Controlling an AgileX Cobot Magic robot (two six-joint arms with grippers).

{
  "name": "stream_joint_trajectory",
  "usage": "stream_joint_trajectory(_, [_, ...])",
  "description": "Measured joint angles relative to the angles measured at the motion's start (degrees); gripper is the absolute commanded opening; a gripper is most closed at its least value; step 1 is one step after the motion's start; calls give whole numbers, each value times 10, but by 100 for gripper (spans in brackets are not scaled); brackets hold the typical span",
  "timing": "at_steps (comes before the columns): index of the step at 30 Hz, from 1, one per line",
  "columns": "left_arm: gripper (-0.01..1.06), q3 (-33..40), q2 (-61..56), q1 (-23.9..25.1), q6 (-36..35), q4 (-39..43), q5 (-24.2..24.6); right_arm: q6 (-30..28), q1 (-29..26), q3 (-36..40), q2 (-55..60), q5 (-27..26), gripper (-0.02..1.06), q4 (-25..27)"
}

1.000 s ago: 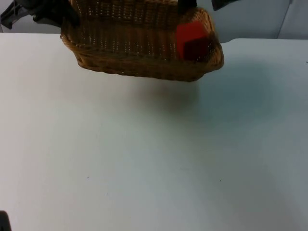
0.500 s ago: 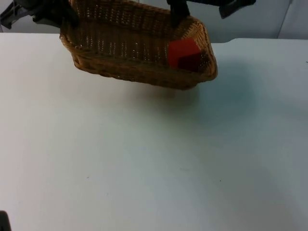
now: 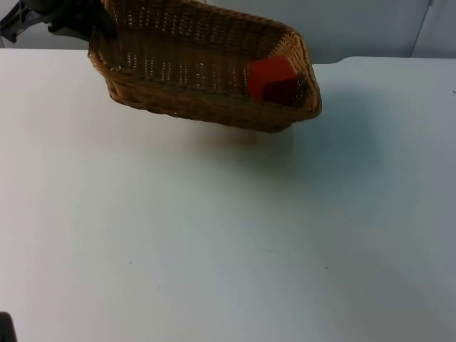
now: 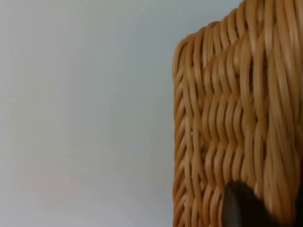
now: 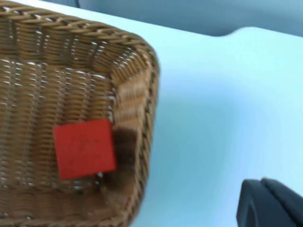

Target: Pick up the basket with the left hand and place the cube into the basket with the right hand.

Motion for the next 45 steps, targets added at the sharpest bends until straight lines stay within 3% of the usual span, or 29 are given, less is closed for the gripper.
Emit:
stream_joint_trajectory(8, [0,0,0,0,0,0,-18,46,-18,0,-48,60,0,-92])
stream_joint_trajectory(18, [0,0,0,0,0,0,-21,66,-83,0,-68,76,0,-106])
stream_joint_trajectory(22, [0,0,0,0,0,0,-21,36,-114,0,-86,71,0,-78])
stream_joint_trajectory(30, [0,0,0,0,0,0,-21,-31,-182,0,-135,13,0,39])
stream_joint_trajectory(42, [0,0,0,0,0,0,-39,-70,-186,0,-136,23,0,39])
stream_joint_trajectory(45, [0,0,0,0,9,8,-19,-78,-186,0,-136,23,0,39])
